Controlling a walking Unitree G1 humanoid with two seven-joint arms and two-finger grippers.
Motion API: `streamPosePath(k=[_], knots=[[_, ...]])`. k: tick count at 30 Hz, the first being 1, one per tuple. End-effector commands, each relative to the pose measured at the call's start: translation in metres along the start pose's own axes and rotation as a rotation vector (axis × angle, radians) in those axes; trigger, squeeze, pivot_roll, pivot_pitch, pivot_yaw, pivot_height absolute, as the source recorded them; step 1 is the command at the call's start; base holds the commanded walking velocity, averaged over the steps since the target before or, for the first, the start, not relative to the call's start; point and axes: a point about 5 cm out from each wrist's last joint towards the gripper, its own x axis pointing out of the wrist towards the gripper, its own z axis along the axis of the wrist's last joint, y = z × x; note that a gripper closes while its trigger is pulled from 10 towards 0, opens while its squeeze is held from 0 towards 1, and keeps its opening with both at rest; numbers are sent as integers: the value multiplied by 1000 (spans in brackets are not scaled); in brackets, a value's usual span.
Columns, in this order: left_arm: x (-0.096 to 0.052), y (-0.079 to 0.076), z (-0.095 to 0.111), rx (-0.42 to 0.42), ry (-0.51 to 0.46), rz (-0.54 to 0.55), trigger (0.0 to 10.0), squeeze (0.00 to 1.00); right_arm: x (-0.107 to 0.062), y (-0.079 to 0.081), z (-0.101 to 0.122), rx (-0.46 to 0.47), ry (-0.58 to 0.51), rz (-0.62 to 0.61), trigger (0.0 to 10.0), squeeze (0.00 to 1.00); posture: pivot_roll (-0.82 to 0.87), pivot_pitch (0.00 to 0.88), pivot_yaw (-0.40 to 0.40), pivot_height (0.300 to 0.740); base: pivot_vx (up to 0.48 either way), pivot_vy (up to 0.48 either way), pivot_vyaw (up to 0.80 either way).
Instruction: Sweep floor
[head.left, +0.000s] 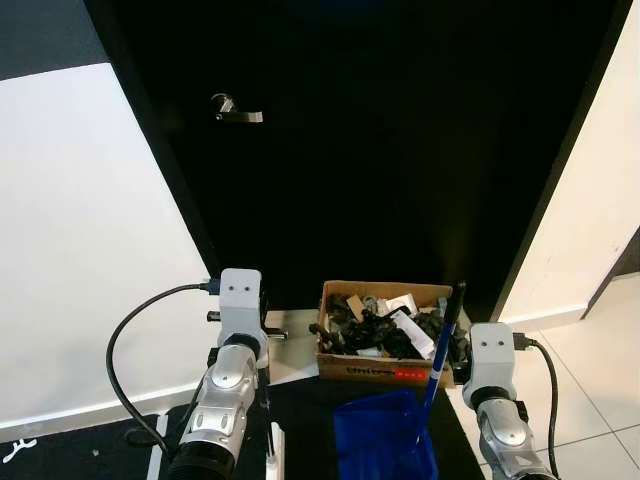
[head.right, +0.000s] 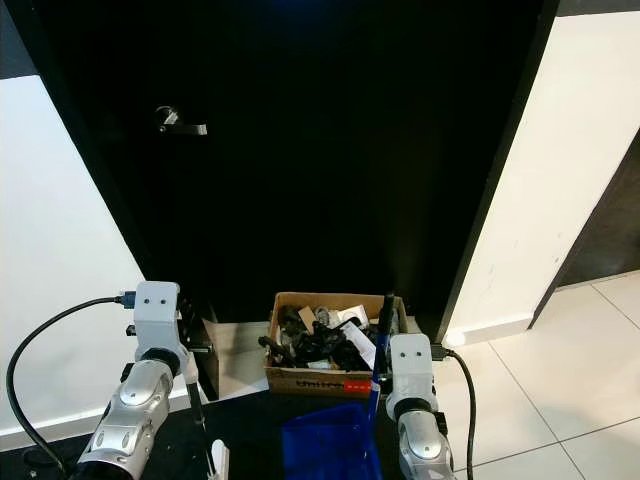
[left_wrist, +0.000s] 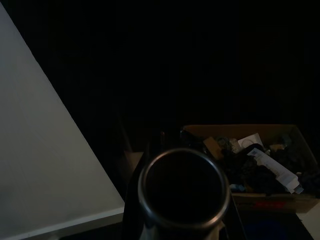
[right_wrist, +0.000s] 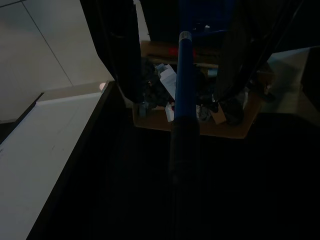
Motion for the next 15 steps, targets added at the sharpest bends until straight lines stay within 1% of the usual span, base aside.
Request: streamPosePath(k=[1, 15], knots=[[0, -1, 5, 4, -20, -2, 10000, 0, -3, 1, -6, 12, 28, -2, 10000, 0, -15, 25, 93, 740, 0, 0, 0], [1, -1, 5, 7, -21, -2, 10000, 0, -3, 2, -5, 12, 30, -2, 10000, 0, -14, 19, 94, 740, 0, 0, 0]])
